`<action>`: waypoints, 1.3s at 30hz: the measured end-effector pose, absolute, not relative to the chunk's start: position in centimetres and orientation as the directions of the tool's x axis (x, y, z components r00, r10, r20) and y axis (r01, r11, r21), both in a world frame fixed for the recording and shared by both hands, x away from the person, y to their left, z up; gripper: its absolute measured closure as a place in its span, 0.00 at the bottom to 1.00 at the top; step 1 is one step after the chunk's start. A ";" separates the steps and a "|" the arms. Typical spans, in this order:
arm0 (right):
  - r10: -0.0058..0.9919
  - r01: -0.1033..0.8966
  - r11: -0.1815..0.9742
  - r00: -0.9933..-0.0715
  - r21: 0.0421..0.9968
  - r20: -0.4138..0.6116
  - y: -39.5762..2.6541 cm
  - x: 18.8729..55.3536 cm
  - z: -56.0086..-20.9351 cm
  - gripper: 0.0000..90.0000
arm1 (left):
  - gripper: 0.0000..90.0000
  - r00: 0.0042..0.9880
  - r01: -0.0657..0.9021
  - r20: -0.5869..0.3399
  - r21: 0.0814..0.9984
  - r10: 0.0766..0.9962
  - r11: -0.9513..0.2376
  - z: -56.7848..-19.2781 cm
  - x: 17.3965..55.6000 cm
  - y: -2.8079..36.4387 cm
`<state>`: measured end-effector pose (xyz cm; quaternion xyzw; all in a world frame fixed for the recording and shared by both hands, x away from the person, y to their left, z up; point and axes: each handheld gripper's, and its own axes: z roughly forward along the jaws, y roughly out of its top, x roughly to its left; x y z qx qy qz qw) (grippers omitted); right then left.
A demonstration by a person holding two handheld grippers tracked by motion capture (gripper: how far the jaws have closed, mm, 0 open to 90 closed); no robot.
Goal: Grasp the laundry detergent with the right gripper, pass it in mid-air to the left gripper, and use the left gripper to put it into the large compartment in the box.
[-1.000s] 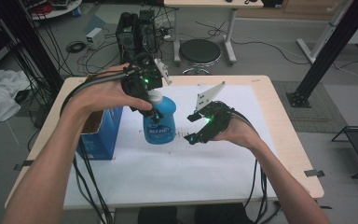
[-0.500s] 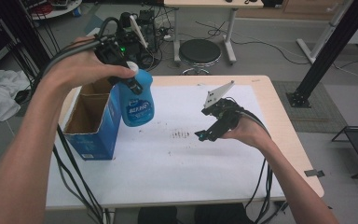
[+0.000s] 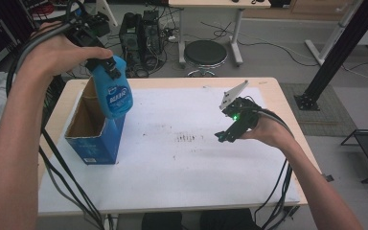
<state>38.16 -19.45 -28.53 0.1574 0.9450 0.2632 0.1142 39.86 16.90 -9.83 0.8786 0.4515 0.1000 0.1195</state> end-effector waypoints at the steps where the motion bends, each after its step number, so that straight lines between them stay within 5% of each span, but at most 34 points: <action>1: 0.357 0.237 0.812 -0.924 0.533 -0.133 -19.5 38.2 -28.5 0.14 | 0.42 0.555 0.777 0.072 0.311 0.829 -0.547 -9.9 39.9 17.2; 9: 0.338 0.250 0.864 -0.931 0.438 -0.135 -20.9 38.9 -29.0 0.14 | 0.42 0.421 0.855 0.089 0.295 0.903 -0.427 -9.8 40.2 19.6; 25: 0.372 0.280 0.855 -0.918 0.438 -0.139 -22.1 39.1 -28.9 0.14 | 0.42 0.277 0.912 0.089 0.288 0.957 -0.291 -12.0 40.5 22.8; 39: 0.367 0.276 0.867 -0.917 0.414 -0.157 -22.3 38.9 -29.0 0.14 | 0.42 0.333 0.908 0.065 0.249 0.941 -0.338 -17.1 41.3 23.7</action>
